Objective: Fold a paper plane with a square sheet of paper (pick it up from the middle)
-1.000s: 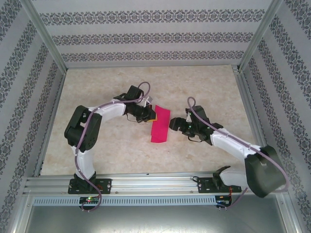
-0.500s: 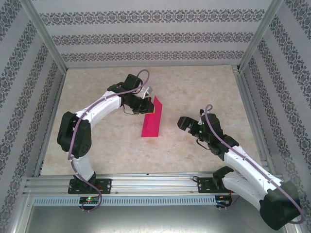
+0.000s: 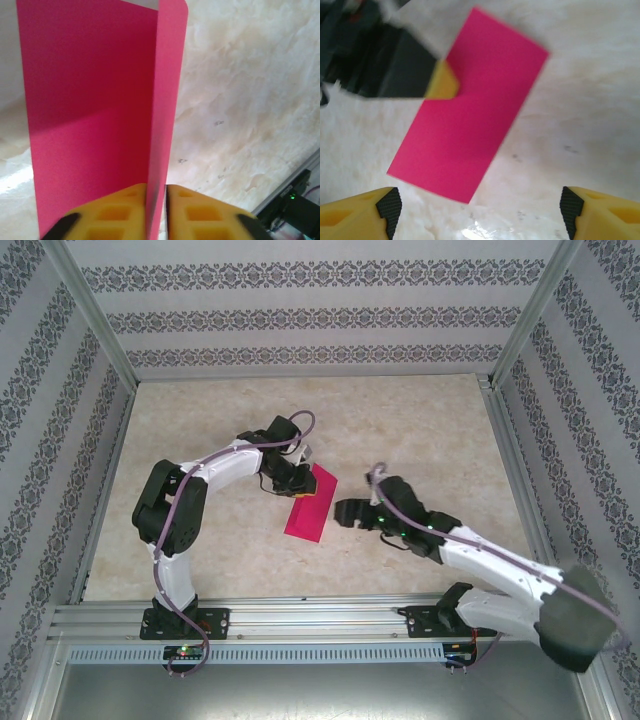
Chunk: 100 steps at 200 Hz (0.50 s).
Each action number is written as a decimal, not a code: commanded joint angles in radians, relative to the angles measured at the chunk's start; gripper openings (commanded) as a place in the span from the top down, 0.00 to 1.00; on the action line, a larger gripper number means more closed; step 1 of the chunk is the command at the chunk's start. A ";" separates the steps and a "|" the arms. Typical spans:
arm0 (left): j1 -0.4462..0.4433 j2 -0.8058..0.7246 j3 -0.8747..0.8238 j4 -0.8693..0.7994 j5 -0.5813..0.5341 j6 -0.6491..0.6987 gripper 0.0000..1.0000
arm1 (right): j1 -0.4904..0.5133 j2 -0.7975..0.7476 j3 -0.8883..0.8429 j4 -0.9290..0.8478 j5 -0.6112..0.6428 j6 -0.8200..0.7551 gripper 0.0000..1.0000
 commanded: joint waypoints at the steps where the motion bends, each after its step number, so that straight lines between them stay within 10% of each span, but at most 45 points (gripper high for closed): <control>1: -0.007 -0.020 -0.014 0.015 -0.035 -0.012 0.77 | 0.144 0.116 0.130 -0.090 0.189 -0.131 0.17; 35: -0.005 -0.018 -0.021 0.028 -0.047 -0.032 0.96 | 0.279 0.278 0.224 -0.075 0.264 -0.132 0.17; 100: -0.004 -0.010 0.003 0.034 -0.045 -0.094 0.98 | 0.404 0.425 0.310 -0.073 0.439 -0.119 0.16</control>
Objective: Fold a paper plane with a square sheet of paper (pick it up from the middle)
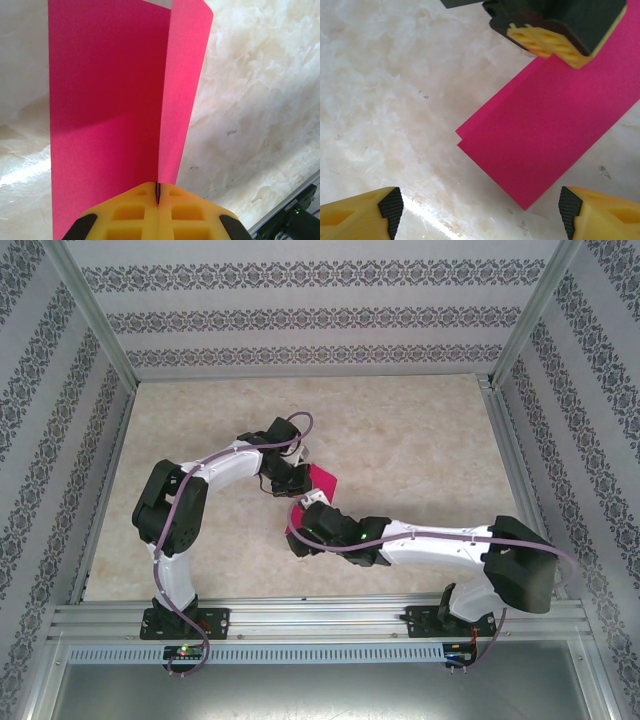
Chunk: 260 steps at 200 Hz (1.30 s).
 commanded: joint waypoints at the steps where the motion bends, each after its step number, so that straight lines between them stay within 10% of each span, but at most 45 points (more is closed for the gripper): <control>1: -0.004 -0.010 0.014 0.024 -0.007 -0.046 0.98 | 0.026 0.060 0.077 -0.035 0.132 -0.007 0.16; 70: -0.004 -0.006 0.022 0.008 -0.012 -0.046 0.98 | 0.056 0.251 0.214 -0.115 0.241 0.034 0.24; 231: -0.004 -0.008 0.035 -0.012 -0.016 -0.026 0.97 | 0.042 0.233 0.179 -0.080 0.237 0.030 0.90; 260: -0.003 -0.022 0.038 -0.017 -0.026 -0.025 0.83 | 0.033 0.215 0.160 -0.061 0.213 0.029 0.98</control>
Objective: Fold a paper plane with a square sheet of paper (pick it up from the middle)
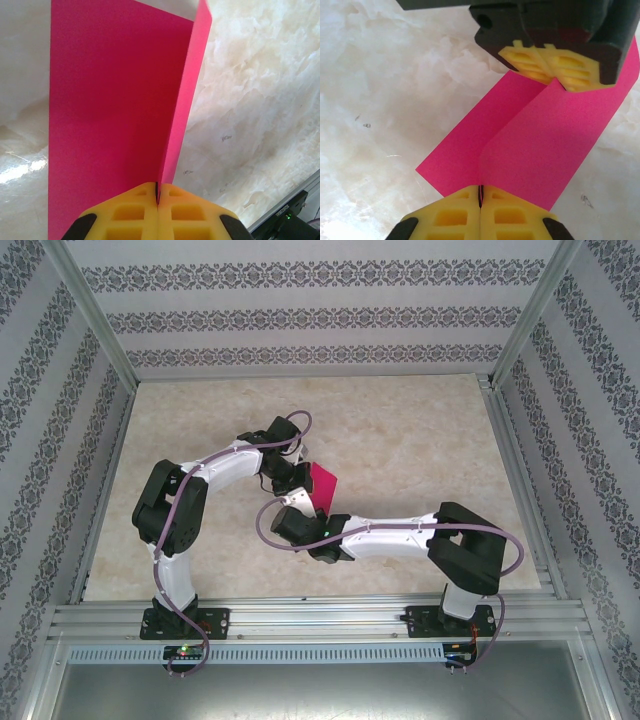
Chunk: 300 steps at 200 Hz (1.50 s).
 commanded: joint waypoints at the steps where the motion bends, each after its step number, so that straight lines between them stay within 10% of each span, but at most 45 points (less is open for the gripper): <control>1: -0.003 -0.022 0.032 -0.027 -0.028 0.011 0.81 | -0.007 -0.040 -0.023 0.027 -0.021 -0.001 0.98; 37: 0.006 -0.105 -0.010 -0.032 -0.161 -0.027 0.52 | -0.061 -0.105 -0.111 0.154 -0.142 0.011 0.99; 79: 0.044 -0.243 -0.149 -0.009 -0.316 -0.088 0.44 | -0.195 -0.168 -0.274 0.444 -0.493 0.052 0.98; 165: 0.006 -0.299 -0.356 0.170 -0.088 -0.096 0.81 | -0.365 -0.175 -0.367 0.587 -0.812 0.080 0.97; 300: -0.040 -0.148 -0.395 0.211 -0.100 -0.085 0.88 | -0.445 -0.116 -0.328 0.468 -0.873 0.075 0.91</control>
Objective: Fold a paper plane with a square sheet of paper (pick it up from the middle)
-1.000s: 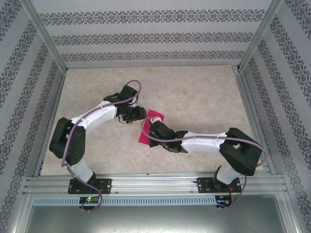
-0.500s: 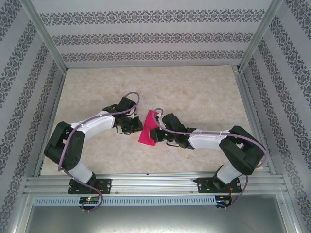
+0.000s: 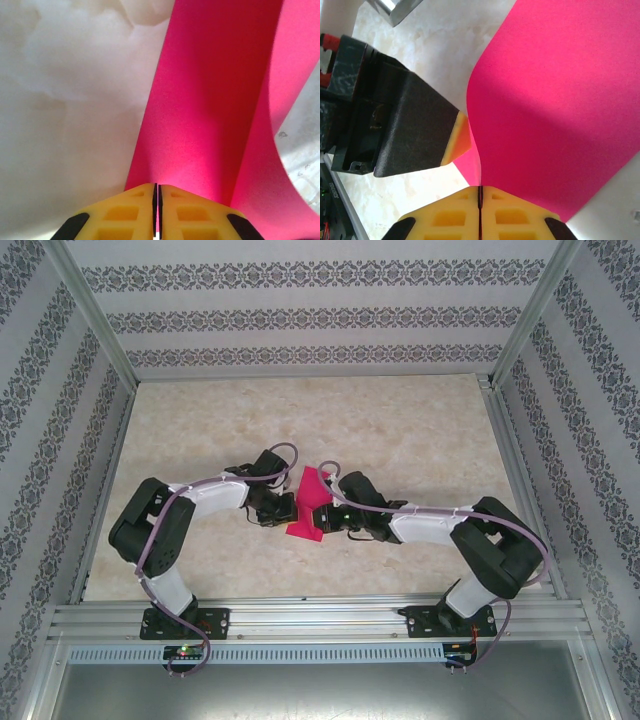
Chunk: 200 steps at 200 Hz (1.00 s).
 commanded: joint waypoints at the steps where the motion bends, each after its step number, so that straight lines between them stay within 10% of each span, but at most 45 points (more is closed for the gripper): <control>1: -0.012 0.024 -0.003 0.016 -0.008 0.007 0.88 | -0.017 0.027 0.035 -0.031 -0.026 -0.003 0.91; 200: -0.012 0.050 -0.007 -0.022 -0.053 0.043 0.89 | -0.071 0.129 0.211 -0.344 -0.004 -0.173 0.89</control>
